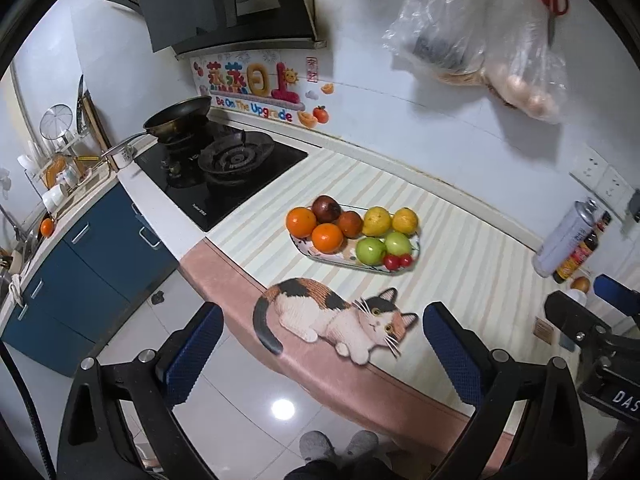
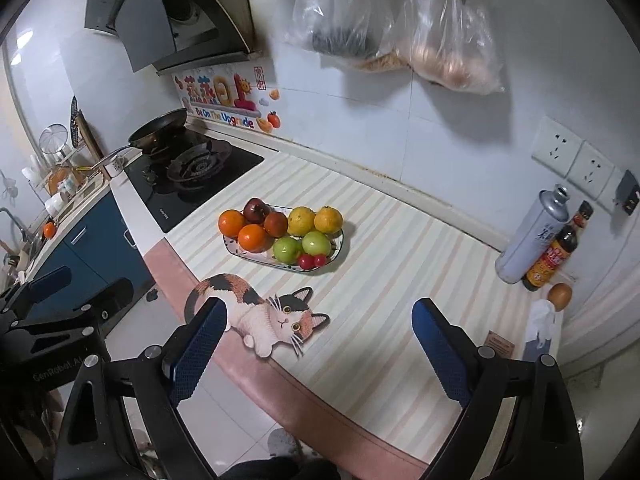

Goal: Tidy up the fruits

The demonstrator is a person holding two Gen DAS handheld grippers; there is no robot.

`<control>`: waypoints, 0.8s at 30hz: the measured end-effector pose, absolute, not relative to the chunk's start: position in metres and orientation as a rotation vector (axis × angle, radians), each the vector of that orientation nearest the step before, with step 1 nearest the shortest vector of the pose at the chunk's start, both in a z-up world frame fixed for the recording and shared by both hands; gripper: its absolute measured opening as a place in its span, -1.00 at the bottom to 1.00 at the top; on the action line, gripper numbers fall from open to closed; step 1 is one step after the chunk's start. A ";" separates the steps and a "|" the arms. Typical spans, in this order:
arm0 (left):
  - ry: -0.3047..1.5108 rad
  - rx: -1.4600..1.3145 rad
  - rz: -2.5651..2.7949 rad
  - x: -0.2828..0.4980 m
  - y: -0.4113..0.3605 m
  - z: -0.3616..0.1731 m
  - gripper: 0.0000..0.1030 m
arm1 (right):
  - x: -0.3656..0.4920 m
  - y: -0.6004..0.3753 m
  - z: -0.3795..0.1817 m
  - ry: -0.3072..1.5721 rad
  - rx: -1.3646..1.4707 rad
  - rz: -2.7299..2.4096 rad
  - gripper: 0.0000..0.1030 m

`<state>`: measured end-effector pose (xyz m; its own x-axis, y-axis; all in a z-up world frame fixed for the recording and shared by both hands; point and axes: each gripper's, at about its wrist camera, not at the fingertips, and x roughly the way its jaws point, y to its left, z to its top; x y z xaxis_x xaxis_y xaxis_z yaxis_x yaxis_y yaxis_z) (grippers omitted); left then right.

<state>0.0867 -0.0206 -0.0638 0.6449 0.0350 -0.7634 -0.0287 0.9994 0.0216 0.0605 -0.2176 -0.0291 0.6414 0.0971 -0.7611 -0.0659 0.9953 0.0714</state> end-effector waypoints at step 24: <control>0.855 0.036 0.043 0.124 -0.034 -0.060 0.99 | 0.113 -0.237 -0.036 0.891 0.056 0.035 0.87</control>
<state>0.1236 -0.0337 -0.0605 0.6556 0.0525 -0.7533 -0.0232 0.9985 0.0494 0.1131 -0.2367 -0.0358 0.6279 0.0535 -0.7764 -0.0069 0.9980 0.0631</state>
